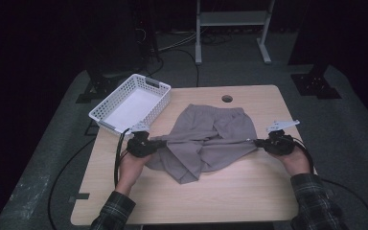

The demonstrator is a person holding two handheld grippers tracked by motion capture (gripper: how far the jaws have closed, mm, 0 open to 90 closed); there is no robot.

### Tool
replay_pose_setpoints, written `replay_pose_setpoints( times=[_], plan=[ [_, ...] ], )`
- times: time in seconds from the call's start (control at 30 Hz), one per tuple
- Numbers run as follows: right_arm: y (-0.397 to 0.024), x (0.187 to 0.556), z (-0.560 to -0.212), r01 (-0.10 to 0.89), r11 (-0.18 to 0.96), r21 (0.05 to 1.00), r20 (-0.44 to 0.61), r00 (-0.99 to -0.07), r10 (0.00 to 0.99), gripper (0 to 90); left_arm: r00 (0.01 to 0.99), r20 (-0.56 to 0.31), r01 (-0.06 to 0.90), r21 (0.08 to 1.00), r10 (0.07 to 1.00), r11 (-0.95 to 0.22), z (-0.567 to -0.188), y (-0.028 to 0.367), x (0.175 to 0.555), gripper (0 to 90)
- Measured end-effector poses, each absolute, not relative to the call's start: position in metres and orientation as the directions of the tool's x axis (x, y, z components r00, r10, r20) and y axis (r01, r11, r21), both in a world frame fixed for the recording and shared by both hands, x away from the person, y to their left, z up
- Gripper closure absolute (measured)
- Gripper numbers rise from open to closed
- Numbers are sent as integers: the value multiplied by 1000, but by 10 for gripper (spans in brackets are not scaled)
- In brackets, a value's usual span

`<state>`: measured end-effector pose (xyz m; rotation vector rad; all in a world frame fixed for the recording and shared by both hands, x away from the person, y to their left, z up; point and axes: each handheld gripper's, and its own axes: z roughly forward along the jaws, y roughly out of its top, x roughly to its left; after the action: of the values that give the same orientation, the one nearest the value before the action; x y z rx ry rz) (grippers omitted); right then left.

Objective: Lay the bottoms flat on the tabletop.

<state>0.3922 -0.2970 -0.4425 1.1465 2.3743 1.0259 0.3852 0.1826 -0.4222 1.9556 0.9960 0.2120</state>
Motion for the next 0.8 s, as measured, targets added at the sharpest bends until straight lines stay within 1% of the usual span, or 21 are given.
replay_pose_setpoints(
  times=[0.23,0.33,0.37,0.47,0.57,0.8],
  plan=[
    [-313,402,-446,575,416,704,7,-592,806,878,607,-213,579,778,766,-242,-426,201,394,890],
    [-316,404,-447,578,416,702,0,-585,811,866,599,-219,587,775,770,-236,-428,203,394,887],
    [-316,404,-446,573,410,709,3,-585,811,811,602,-213,585,774,769,-244,-428,202,394,872],
    [-315,400,-439,547,396,738,-2,-584,811,678,606,-205,572,784,769,-242,-425,198,390,726],
    [-311,394,-433,523,387,760,-1,-594,804,635,611,-188,558,792,769,-249,-420,194,382,618],
    [-289,376,-427,487,407,773,26,-664,747,618,672,-170,519,802,720,-295,-415,172,362,554]
  ],
)
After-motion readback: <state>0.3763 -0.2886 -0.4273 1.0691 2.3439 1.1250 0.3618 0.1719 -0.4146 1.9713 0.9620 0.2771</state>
